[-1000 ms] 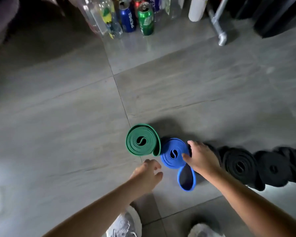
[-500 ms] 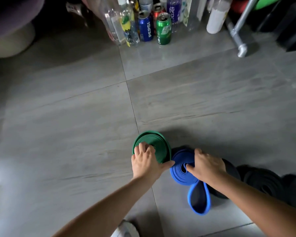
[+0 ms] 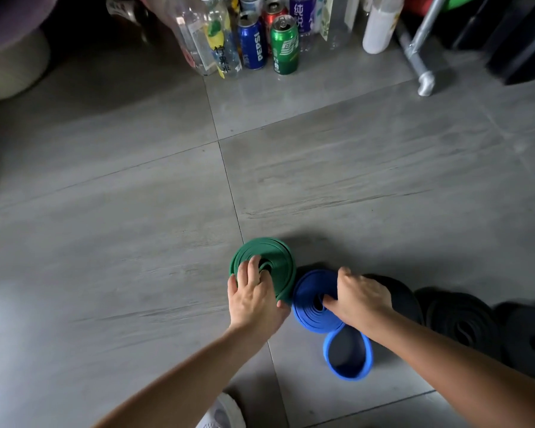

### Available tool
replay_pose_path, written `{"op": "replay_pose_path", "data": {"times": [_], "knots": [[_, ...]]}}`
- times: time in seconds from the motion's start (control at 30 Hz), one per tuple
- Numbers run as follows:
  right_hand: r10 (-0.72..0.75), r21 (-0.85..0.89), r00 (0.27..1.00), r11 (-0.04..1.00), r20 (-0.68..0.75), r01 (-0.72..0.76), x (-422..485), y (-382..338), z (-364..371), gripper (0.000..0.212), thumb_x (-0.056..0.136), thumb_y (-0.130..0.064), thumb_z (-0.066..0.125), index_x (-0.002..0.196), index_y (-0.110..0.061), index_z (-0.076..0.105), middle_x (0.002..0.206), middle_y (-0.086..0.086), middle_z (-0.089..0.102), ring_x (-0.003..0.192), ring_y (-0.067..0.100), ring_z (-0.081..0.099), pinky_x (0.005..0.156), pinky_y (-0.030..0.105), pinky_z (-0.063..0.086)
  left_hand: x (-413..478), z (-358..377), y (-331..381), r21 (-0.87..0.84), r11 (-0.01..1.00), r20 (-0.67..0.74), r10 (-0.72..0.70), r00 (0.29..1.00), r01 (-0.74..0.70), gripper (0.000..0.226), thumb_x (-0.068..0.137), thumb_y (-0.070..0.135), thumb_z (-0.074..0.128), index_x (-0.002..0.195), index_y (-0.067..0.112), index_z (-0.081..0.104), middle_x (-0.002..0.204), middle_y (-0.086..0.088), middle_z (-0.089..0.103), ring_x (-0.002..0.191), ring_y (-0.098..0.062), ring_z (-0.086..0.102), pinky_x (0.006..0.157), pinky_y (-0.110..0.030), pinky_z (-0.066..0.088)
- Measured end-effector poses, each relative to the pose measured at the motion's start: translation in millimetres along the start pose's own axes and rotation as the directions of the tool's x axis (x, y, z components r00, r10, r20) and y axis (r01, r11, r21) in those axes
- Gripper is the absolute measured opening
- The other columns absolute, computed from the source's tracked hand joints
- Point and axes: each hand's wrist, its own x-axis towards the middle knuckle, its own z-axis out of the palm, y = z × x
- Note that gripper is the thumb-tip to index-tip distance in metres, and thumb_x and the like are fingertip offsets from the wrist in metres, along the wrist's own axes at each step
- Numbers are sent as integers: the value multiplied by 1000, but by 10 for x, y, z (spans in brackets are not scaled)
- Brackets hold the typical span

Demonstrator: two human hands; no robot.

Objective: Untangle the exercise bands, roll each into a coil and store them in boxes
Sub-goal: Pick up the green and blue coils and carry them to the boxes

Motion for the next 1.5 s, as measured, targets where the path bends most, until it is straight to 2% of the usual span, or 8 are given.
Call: {"op": "replay_pose_path", "data": {"times": [0.13, 0.5, 0.67, 0.77, 0.87, 1.13, 1.33, 1.5], "knots": [[-49, -70, 999, 996, 0, 49, -46, -1, -35, 44, 83, -59, 52, 88, -20, 33, 92, 2, 68, 86, 24, 66, 56, 27, 34, 46, -5, 28, -45, 999, 90, -8, 996, 12, 60, 77, 54, 62, 120, 14, 47, 149, -2, 5, 138, -26, 0, 108, -63, 13], [-315, -29, 949, 949, 15, 315, -313, 341, -55, 45, 81, -9, 52, 124, -17, 42, 120, 7, 44, 89, 30, 61, 70, 37, 50, 71, -74, -123, -22, 997, 51, 74, 996, -73, 58, 74, 54, 62, 112, 11, 54, 146, -5, 17, 133, -27, 13, 91, -44, 44], [-739, -279, 673, 641, 30, 715, -536, 623, 76, 43, 42, -12, 76, 83, -22, 65, 98, 8, 63, 68, 22, 62, 60, 27, 51, 62, -62, -97, -15, 998, 69, 61, 996, -60, 58, 74, 53, 64, 114, 12, 52, 147, -5, 14, 136, -27, 11, 94, -45, 41], [-806, -328, 574, 509, 144, 796, -616, 676, 166, 30, 46, -36, 75, 71, -27, 61, 98, 0, 63, 76, 17, 60, 64, 25, 49, 61, -61, -98, -1, 998, 72, 65, 995, -65, 58, 74, 51, 65, 115, 12, 52, 147, -4, 13, 135, -27, 11, 95, -44, 40], [-860, -376, 503, 440, 85, 816, -659, 562, 252, 20, 57, -22, 74, 57, -23, 53, 70, -4, 54, 63, 17, 52, 55, 27, 43, 59, -63, -99, 2, 998, 75, 66, 995, -67, 55, 75, 51, 64, 113, 12, 52, 147, -4, 13, 135, -27, 11, 94, -45, 40], [-642, -274, 735, 764, -218, 585, -584, -92, 331, 59, 41, -16, 86, 82, -12, 44, 61, 0, 53, 36, 13, 45, 31, 21, 30, 62, -63, -107, 8, 997, 70, 79, 994, -80, 54, 75, 51, 65, 110, 12, 53, 145, -3, 12, 135, -27, 10, 95, -47, 40], [-586, -308, 784, 799, -206, 517, -527, -91, 307, 61, 35, -13, 84, 85, -9, 49, 67, 3, 55, 32, 14, 44, 30, 17, 25, 65, -54, -122, 6, 996, 71, 89, 993, -89, 56, 74, 51, 66, 112, 12, 53, 146, -5, 12, 135, -28, 10, 95, -47, 40], [-350, -145, 930, 932, -113, 333, -393, -140, 271, 50, 78, -48, 63, 109, -13, 48, 107, 3, 47, 82, 23, 61, 55, 30, 40, 71, -61, -115, 9, 996, 76, 84, 993, -85, 56, 75, 53, 65, 112, 12, 53, 146, -4, 11, 135, -27, 9, 95, -48, 40]]}}
